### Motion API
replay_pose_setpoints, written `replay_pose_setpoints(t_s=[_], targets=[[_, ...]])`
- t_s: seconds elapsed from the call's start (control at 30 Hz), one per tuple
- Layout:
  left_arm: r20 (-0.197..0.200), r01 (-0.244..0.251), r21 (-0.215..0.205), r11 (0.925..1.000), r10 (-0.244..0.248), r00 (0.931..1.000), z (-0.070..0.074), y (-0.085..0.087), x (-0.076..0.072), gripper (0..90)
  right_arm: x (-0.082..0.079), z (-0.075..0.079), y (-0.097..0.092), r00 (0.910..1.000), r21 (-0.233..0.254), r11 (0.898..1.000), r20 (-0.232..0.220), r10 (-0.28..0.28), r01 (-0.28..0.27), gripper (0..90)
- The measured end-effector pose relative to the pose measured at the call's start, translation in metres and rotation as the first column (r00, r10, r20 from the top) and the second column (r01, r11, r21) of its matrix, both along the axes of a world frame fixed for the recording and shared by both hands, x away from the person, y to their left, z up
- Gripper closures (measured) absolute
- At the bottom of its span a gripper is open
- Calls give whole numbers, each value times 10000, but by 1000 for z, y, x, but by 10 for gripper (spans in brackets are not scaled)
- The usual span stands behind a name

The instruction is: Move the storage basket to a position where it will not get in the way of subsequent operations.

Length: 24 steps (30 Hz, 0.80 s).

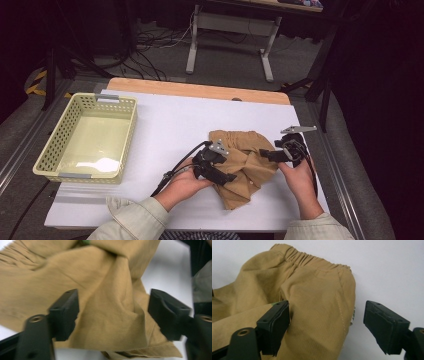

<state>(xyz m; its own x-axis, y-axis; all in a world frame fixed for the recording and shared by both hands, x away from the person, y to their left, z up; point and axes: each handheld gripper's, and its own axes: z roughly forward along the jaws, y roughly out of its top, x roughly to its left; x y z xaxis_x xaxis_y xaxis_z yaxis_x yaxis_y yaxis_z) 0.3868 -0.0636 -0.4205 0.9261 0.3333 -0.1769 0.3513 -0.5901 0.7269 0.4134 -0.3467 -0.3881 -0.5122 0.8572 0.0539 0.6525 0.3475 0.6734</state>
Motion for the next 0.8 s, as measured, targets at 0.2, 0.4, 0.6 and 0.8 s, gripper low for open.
replay_pose_setpoints(t_s=[0.2,0.4,0.6,0.8], targets=[[634,-439,504,9978,406,9972,1,4,-2,842,1,-3,3,9994,-331,9992,-283,204,-214,559],[979,-806,366,9961,767,9922,13,27,1,856,-1,1,4,9999,-458,9988,-58,152,-154,770],[1020,-1367,439,9896,1317,9860,24,69,4,855,2,0,1,9998,-288,9995,-127,157,-161,771],[840,-1826,643,9811,1770,9806,23,99,7,855,5,-8,6,9978,-360,9987,-574,345,-366,774]])
